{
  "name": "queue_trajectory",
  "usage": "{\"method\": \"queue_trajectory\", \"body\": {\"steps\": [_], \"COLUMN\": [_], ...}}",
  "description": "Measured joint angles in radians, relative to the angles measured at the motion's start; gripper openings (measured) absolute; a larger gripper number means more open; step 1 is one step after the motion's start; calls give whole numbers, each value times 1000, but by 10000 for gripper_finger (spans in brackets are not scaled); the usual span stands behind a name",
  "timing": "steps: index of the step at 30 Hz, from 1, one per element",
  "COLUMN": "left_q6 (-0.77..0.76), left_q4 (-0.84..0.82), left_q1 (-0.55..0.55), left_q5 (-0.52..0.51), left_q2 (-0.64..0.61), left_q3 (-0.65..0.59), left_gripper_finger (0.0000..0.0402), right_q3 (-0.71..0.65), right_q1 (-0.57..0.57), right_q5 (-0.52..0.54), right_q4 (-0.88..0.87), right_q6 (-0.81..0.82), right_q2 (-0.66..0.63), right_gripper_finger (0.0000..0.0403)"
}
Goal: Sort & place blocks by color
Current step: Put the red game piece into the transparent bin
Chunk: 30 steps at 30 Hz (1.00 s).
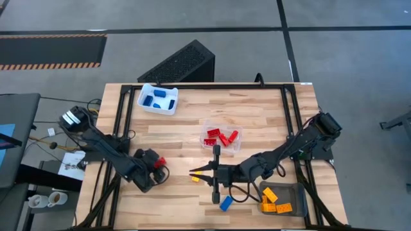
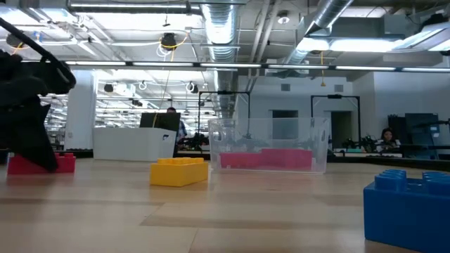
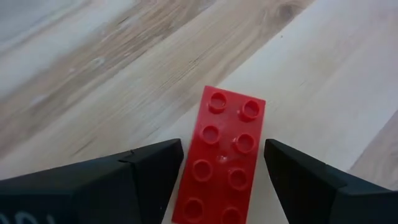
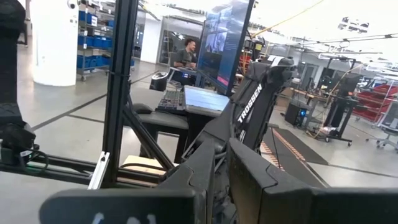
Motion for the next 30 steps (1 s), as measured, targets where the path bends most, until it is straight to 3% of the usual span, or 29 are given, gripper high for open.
{"method": "queue_trajectory", "body": {"steps": [4,9,11,14,18,22,25,30], "left_q6": [66,168,224,368,629,916,1114,1241], "left_q4": [-37,-47,-32,11,194,419,645,904], "left_q1": [2,6,11,16,79,203,333,563], "left_q5": [14,21,14,-78,-109,-28,105,335], "left_q2": [20,18,19,0,-63,-117,-121,-76], "left_q3": [44,79,95,115,117,117,118,120], "left_gripper_finger": [209,105,102,102,102,102,102,102], "right_q3": [0,0,0,2,2,2,1,1], "right_q1": [0,17,49,106,175,217,229,219], "right_q5": [0,57,124,194,267,289,288,288], "right_q4": [0,4,7,35,47,117,132,138], "right_q6": [0,-30,-76,-145,-239,-302,-321,-322], "right_q2": [0,-2,-20,-44,-53,-56,-56,-56], "right_gripper_finger": [67,67,67,67,67,67,67,67]}}
